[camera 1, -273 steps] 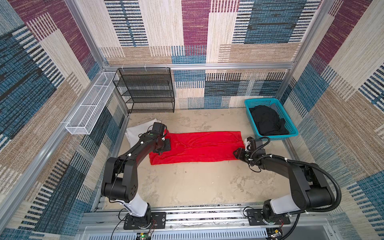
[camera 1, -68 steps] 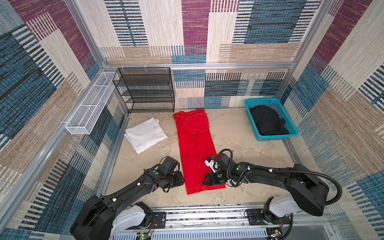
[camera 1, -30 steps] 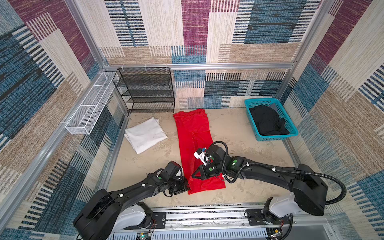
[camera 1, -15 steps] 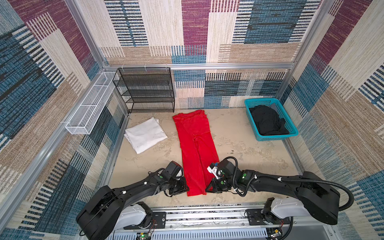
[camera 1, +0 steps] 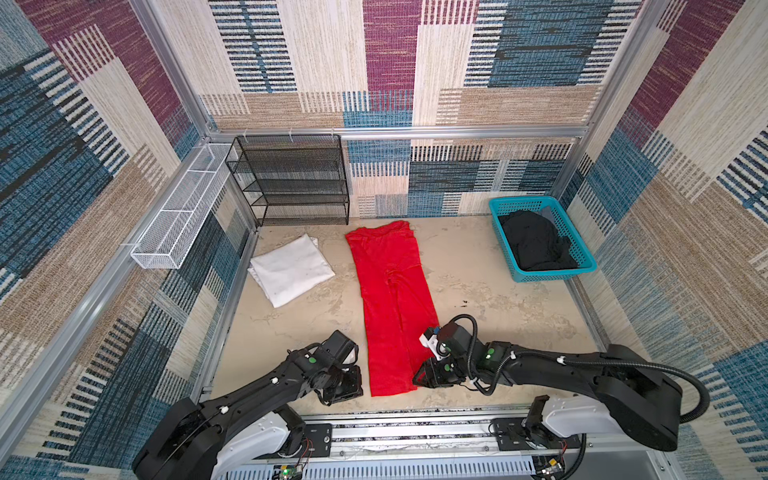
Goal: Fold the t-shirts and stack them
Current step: 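Grasp the near end of the red strip with both grippers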
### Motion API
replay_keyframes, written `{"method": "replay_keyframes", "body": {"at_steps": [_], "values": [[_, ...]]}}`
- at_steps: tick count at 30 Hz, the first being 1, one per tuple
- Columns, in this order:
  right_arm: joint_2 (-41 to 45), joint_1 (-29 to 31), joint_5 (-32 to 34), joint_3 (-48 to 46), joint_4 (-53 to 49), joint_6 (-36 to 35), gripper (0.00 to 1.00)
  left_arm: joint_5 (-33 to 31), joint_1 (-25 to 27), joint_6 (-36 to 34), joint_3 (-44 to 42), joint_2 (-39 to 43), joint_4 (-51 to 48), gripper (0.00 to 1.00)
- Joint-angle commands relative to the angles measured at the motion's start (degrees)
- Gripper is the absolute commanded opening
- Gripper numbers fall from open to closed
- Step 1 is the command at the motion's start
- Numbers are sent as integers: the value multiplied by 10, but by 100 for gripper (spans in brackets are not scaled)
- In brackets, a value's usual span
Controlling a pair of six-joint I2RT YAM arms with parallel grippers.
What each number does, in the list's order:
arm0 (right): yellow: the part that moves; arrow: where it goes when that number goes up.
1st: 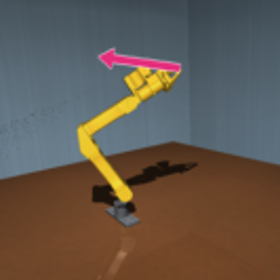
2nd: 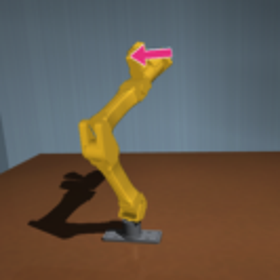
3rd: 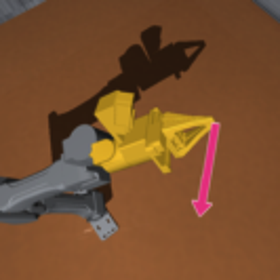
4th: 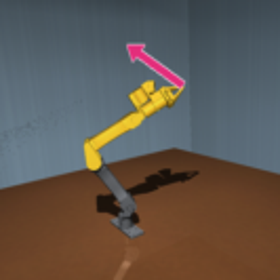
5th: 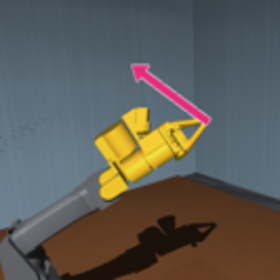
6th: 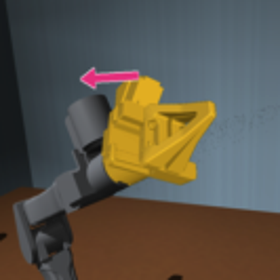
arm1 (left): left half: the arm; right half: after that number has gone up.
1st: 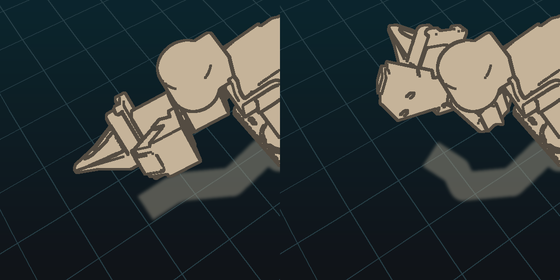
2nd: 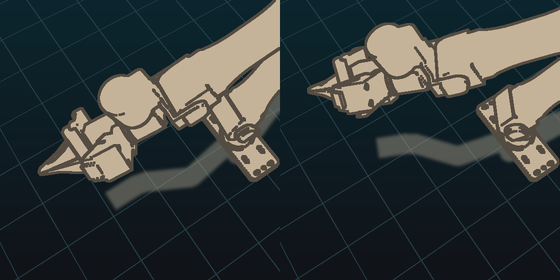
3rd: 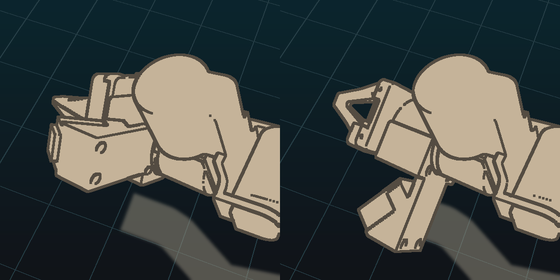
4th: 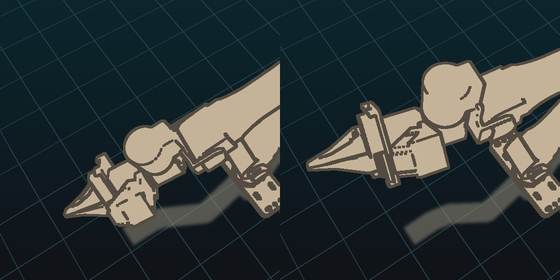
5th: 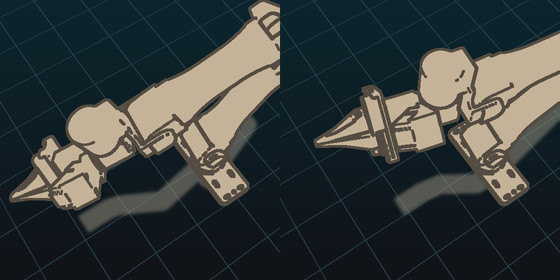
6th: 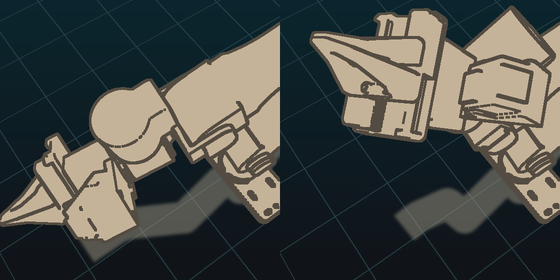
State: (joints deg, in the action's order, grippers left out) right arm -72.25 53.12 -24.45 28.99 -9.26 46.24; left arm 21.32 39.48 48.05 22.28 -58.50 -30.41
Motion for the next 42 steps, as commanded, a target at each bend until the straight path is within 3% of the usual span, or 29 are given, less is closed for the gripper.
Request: {"method": "replay_keyframes", "body": {"at_steps": [1, 4, 8, 13, 21, 35, 42], "values": [[63, -3, 65, 7, -81, 0, 44, 23, 1, 21, -9, 29, 28, 28], [113, -31, 82, -11, -124, 8, 43, 25, 2, 38, -10, 36, 75, 37], [126, -84, 69, -56, -133, 4, 42, 8, 5, 40, 8, -2, 86, 39], [118, -94, 85, -72, -136, 5, 45, 9, 14, 31, 23, -69, 102, 39], [80, -94, 59, -77, -117, -5, 43, 5, 28, 28, 34, -116, 74, 27], [82, -94, 131, -45, -190, -15, 41, -15, 31, 30, 25, -100, 40, 4], [54, -94, 64, -61, -128, -40, 32, -14, 31, 30, 28, -104, 43, 1]]}}
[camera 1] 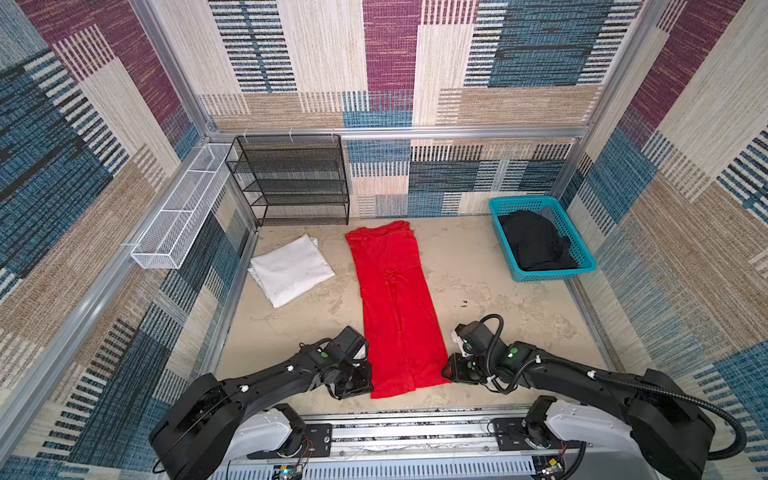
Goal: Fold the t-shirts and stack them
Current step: 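Grasp the near end of the red strip with both grippers, then lift the red strip's near end with both grippers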
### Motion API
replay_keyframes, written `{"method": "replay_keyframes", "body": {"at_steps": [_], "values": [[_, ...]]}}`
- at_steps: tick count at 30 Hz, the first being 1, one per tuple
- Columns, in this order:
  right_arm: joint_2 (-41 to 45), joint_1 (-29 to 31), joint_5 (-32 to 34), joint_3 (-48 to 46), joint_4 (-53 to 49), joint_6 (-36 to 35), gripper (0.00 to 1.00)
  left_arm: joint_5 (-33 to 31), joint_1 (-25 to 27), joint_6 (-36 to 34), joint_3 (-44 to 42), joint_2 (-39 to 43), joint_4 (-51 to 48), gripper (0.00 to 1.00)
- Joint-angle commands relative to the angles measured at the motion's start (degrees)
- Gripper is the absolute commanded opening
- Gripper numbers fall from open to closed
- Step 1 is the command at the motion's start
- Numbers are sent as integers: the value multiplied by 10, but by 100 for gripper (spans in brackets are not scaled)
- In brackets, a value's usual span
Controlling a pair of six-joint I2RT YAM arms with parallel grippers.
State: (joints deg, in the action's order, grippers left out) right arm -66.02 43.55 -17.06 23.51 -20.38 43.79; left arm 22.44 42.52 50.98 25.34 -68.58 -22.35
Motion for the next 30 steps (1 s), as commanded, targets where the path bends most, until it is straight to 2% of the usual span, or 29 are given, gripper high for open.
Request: {"method": "replay_keyframes", "body": {"at_steps": [1, 5, 8, 9, 14, 20, 23, 26, 30], "values": [[-11, 1, -13, -4, -18, -20, 29, -25, 0, 0, -4, -3, -36, 1], [-14, 1, -22, 0, -16, -30, 20, -22, 1, 1, -5, -5, -30, 1], [-14, 1, -23, 2, -16, -35, 3, -22, 1, 1, -7, -6, -30, 0], [-13, 1, -21, 2, -18, -36, 0, -22, 1, 2, -7, -5, -30, 0], [28, 1, -48, 1, -17, -51, 0, -20, 2, 6, -6, 28, -44, 0], [126, 1, -84, 8, -40, -51, 0, -15, 10, -11, 25, 91, -137, 0], [153, 1, -102, 22, -48, -52, 0, 4, 12, -17, 40, 130, -148, 0], [169, 1, -85, 51, -66, -50, 0, 11, 13, -26, 67, 162, -160, 0], [161, 1, -24, 98, -89, -46, 0, -39, 13, -36, 103, 185, -186, 0]]}}
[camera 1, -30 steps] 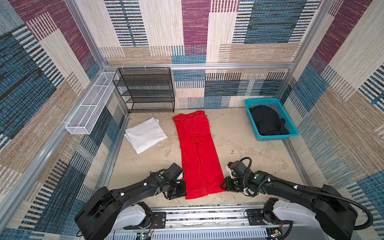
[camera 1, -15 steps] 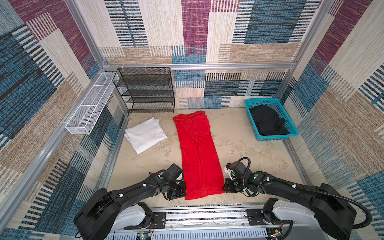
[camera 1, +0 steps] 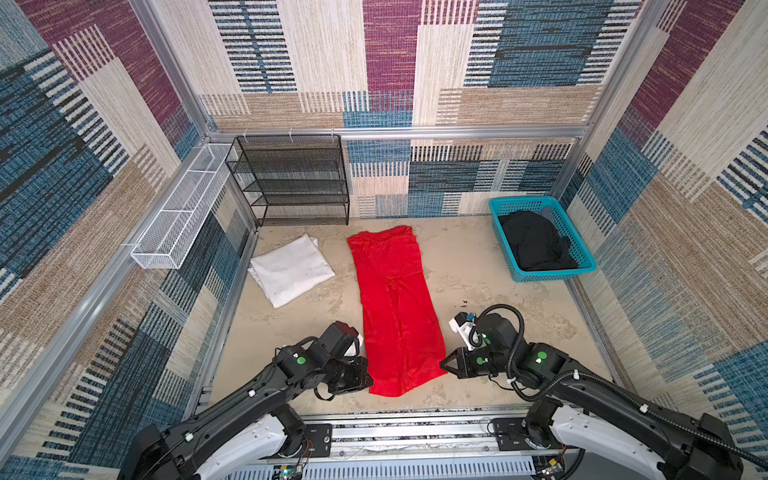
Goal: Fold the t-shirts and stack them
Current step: 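Lift the red strip's near end with both grippers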
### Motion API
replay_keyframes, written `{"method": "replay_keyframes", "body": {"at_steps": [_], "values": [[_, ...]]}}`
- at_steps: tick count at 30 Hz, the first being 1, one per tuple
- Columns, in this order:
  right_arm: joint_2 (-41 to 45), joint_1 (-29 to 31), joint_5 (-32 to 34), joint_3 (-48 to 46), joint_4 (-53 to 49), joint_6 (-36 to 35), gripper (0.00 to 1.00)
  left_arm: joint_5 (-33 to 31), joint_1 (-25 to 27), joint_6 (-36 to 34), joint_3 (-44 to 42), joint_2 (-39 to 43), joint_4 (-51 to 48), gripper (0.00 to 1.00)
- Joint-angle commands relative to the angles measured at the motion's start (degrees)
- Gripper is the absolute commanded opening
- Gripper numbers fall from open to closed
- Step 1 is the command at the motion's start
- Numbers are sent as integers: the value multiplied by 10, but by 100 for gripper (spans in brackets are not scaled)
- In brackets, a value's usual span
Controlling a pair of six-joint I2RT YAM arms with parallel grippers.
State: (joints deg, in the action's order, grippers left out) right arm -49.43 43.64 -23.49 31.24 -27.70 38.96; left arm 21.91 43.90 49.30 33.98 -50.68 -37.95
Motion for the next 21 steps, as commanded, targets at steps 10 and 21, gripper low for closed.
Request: {"method": "replay_keyframes", "body": {"at_steps": [10, 21], "values": [[-50, -5, 113, 47, 33, 7, 0, -160, 0, -45, 59, -11, -9, 0], [-112, -42, 151, 88, 108, -35, 0, -259, -12, -120, 146, -104, 20, 0]]}}
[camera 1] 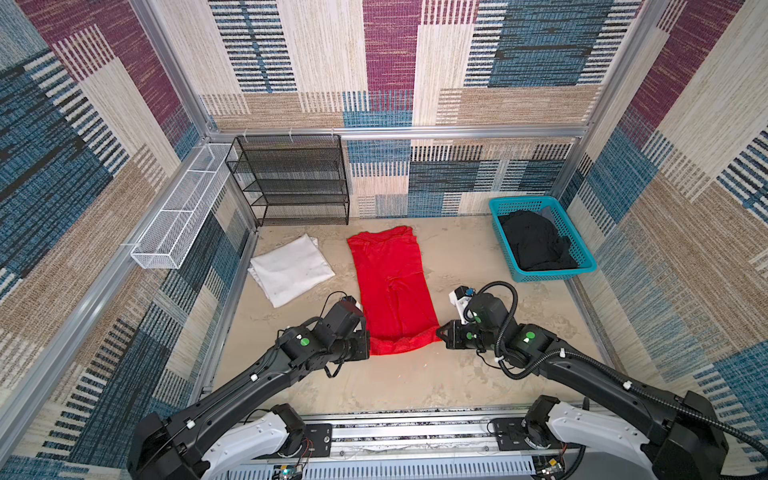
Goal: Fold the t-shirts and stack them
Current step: 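Lift the red strip's near end with both grippers, then fold the held end over toward the far end with both grippers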
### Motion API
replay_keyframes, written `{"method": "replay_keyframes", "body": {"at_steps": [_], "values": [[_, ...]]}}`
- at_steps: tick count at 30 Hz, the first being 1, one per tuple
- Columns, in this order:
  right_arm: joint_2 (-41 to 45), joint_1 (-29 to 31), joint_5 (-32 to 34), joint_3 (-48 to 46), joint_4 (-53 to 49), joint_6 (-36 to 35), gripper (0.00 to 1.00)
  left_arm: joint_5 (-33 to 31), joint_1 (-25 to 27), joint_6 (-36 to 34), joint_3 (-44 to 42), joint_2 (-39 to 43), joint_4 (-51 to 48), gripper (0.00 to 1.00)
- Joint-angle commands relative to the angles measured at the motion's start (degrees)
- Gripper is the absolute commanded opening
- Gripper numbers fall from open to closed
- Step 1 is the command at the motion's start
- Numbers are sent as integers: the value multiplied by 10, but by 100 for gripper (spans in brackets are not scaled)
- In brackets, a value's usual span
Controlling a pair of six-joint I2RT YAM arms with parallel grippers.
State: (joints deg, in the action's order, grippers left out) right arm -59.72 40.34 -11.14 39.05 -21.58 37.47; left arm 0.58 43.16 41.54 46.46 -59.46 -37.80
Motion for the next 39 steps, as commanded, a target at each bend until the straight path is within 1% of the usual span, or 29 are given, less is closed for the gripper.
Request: {"method": "replay_keyframes", "body": {"at_steps": [1, 4, 10, 17, 22, 27, 39], "values": [[-15, -18, 29, 12, 58, -25, 0, -52, -10, -53, 30, -26, 23, 0], [-41, -41, 19, 26, 89, -45, 0, -50, -34, -80, 53, -55, 42, 0], [-125, -75, -5, 81, 127, -95, 0, -16, -90, -124, 99, -121, 73, 0], [-220, -114, -30, 150, 157, -131, 0, 18, -144, -158, 150, -192, 94, 0], [-285, -133, -48, 193, 166, -151, 0, 26, -165, -178, 192, -242, 97, 0], [-343, -147, -69, 224, 176, -162, 0, 40, -181, -183, 222, -296, 102, 0], [-466, -168, -108, 289, 188, -175, 0, 53, -218, -187, 251, -391, 130, 0]]}}
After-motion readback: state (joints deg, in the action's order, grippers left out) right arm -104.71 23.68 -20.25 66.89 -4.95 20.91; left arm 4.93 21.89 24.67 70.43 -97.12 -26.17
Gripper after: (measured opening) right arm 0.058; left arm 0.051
